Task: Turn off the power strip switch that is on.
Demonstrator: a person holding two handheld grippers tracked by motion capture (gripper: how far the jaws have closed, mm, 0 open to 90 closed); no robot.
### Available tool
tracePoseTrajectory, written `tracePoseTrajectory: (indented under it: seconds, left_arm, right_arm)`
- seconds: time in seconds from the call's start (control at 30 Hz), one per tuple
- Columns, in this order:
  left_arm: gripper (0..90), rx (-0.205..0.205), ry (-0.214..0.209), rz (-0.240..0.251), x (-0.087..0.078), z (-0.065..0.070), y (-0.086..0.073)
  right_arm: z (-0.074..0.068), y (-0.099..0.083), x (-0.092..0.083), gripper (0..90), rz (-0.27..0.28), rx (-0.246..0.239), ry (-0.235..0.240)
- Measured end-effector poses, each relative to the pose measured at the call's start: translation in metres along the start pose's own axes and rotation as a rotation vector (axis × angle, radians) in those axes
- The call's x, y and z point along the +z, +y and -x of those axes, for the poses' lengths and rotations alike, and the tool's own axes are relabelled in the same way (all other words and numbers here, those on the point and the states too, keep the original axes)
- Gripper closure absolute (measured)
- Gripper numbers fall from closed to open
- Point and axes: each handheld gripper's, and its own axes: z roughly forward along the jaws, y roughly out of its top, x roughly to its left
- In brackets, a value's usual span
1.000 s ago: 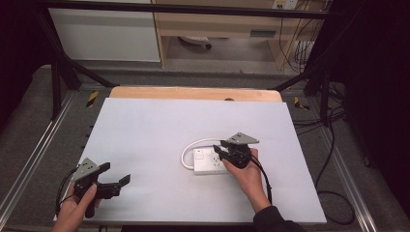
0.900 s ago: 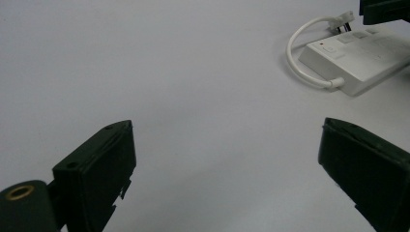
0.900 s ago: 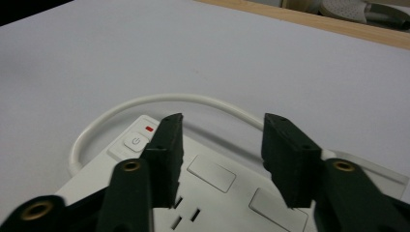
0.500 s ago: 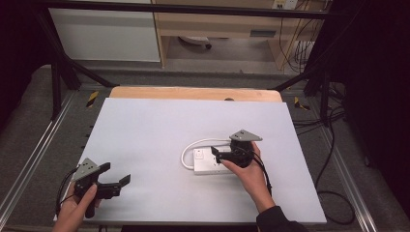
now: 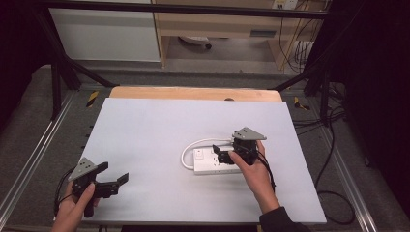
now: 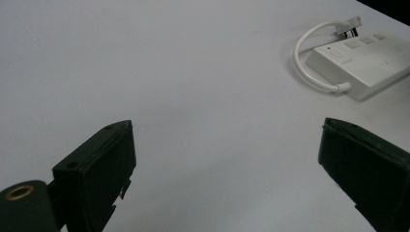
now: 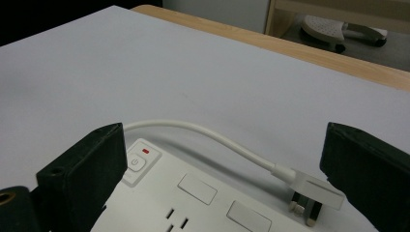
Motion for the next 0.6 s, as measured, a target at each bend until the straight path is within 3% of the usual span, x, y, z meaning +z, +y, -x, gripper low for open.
tracePoseTrajectory:
  seconds: [0.1, 0.2, 0.33, 0.6]
  left_arm:
    - [6.1, 0.000, 0.003, 0.003, -0.001, 0.000, 0.000]
    - [6.0, -0.016, 0.008, 0.000, -0.001, -0.001, 0.000]
    - [6.0, -0.008, 0.001, 0.000, -0.001, 0.000, 0.000]
    - [6.1, -0.007, -0.004, 0.000, -0.001, 0.000, -0.001]
  right_arm:
    - [0.002, 0.005, -0.010, 2.6, 0.005, -0.004, -0.036]
    - [0.005, 0.008, -0.020, 2.4, 0.022, 0.014, -0.040]
    - [0.011, 0.007, -0.031, 2.5, 0.034, 0.019, -0.055]
    - [0.021, 0.007, -0.049, 2.7, 0.049, 0.043, -0.037]
